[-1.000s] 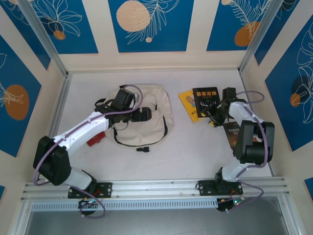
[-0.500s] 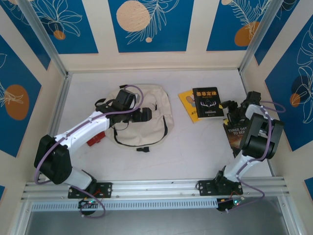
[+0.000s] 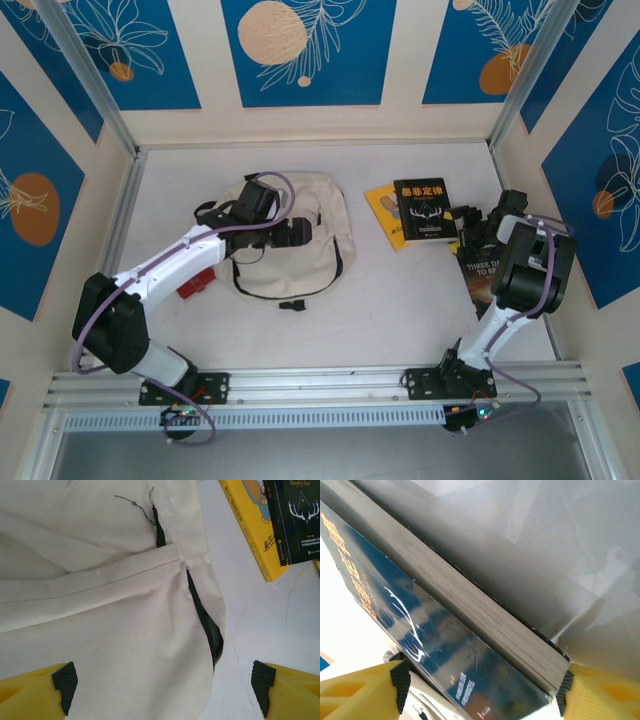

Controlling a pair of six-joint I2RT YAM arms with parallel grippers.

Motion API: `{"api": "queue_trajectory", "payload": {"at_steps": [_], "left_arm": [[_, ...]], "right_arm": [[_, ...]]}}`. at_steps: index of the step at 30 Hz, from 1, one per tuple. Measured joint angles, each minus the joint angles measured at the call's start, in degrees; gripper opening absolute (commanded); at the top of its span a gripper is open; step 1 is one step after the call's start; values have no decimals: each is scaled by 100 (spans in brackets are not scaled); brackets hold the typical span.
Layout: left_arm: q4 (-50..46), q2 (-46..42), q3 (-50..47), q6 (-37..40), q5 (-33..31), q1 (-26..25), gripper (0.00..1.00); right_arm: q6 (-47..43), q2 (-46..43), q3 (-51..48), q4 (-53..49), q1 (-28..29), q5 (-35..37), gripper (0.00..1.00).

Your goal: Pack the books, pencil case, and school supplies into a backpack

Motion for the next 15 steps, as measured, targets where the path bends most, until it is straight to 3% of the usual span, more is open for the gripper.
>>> {"api": "queue_trajectory", "payload": {"at_steps": [12, 15], "left_arm": [[-50, 9, 22, 0, 0, -2, 92], [-66, 9, 39, 0, 0, -2, 92]], "right_arm": [[278, 192, -9, 306, -9, -214, 77], [302, 210, -11, 341, -9, -223, 70]]}}
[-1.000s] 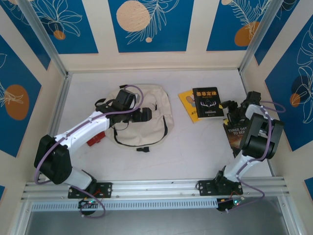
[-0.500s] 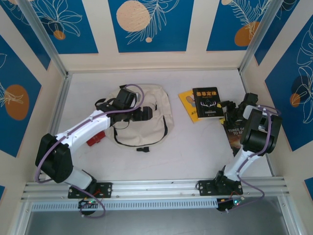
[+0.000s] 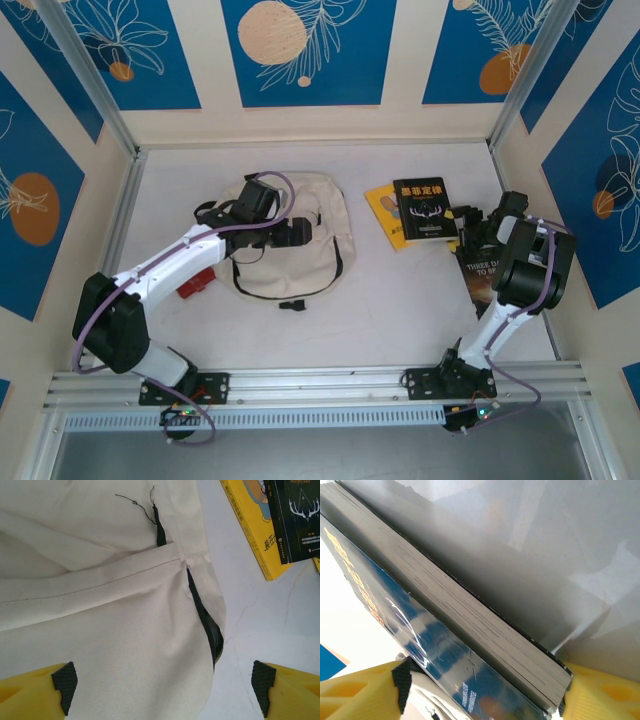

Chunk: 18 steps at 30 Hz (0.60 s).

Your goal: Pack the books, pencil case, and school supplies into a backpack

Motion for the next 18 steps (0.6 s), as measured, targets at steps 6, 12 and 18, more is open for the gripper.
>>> {"api": "queue_trajectory", "payload": {"at_steps": [6, 12, 18], "left_arm": [[-42, 2, 68, 0, 0, 0, 92], [-39, 2, 76, -4, 35, 0, 92], [-22, 33, 76, -151, 125, 0, 92]], "right_arm": [[20, 22, -160, 328, 35, 7, 50], [-109, -234, -328, 372, 133, 122, 30], [-278, -999, -481, 337, 192, 175, 15]]}}
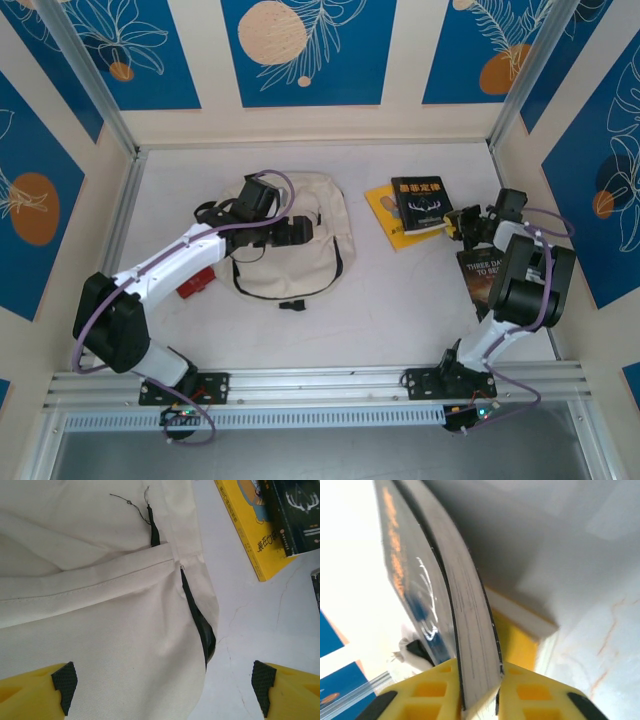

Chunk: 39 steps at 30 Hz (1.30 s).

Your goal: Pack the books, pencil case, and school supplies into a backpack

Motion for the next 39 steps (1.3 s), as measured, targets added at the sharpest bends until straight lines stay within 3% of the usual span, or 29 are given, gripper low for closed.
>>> {"api": "queue_trajectory", "payload": {"at_steps": [5, 7, 10, 20, 30, 36, 39], "left_arm": [[223, 118, 0, -260, 271, -2, 93], [428, 205, 0, -437, 483, -4, 99], [879, 365, -13, -839, 831, -9, 100], [2719, 638, -503, -2461, 1460, -9, 100], [4256, 763, -1191, -4050, 1497, -9, 100], [5029, 750, -1563, -4647, 1130, -9, 98], [5274, 667, -1672, -4789, 955, -9, 89]], "right_arm": [[-87, -684, -149, -48, 63, -59, 8], [-90, -896, -234, -24, 96, -184, 7], [-31, -1198, -439, 136, 212, -527, 6], [761, -2085, -765, 907, 1357, -1692, 5], [1755, -2277, -761, 1991, 2736, -1989, 6], [2037, -2232, -739, 2159, 3036, -2033, 6], [2120, -2175, -739, 2223, 3060, -2035, 6]]}}
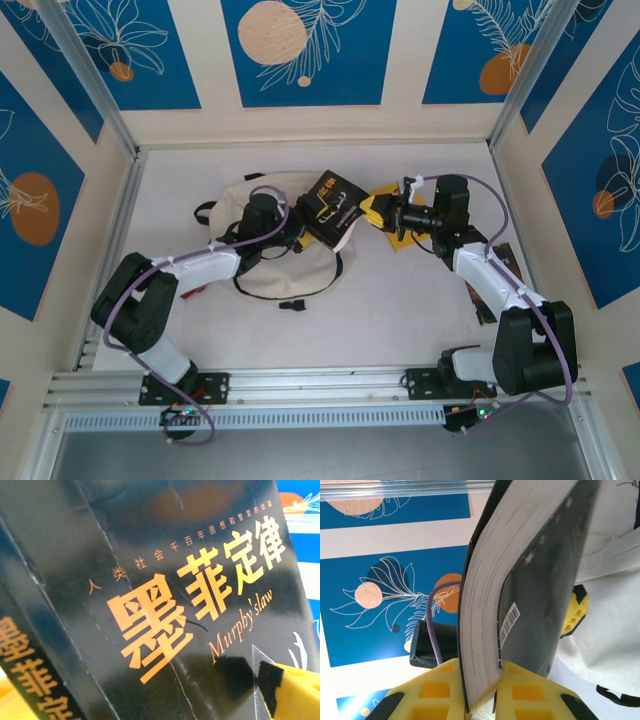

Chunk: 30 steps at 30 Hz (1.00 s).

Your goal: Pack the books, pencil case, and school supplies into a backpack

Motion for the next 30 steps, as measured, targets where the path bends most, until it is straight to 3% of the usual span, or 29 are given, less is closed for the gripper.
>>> {"api": "queue_trajectory", "payload": {"at_steps": [5, 14, 15, 17, 20, 26, 30], "left_arm": [[356, -170, -70, -72, -232, 17, 59], [546, -313, -170, 31, -404, 66, 22], [549, -348, -173, 35, -420, 66, 17], [597, -446, -173, 42, -501, 76, 10], [658, -568, -173, 63, -518, 111, 8], [671, -597, -164, 101, -535, 125, 7], [647, -595, -35, 101, -551, 136, 6]], "right_arm": [[55, 17, 0, 55, 7, -31, 7], [50, 17, 0, 0, 7, -15, 12], [50, 17, 0, -11, 9, -15, 14], [68, 17, -2, -57, 24, -9, 36], [83, 15, -7, -46, 39, 4, 62], [173, 15, -11, 13, 315, 184, 81], [293, 46, -11, 96, 575, 354, 87]]}}
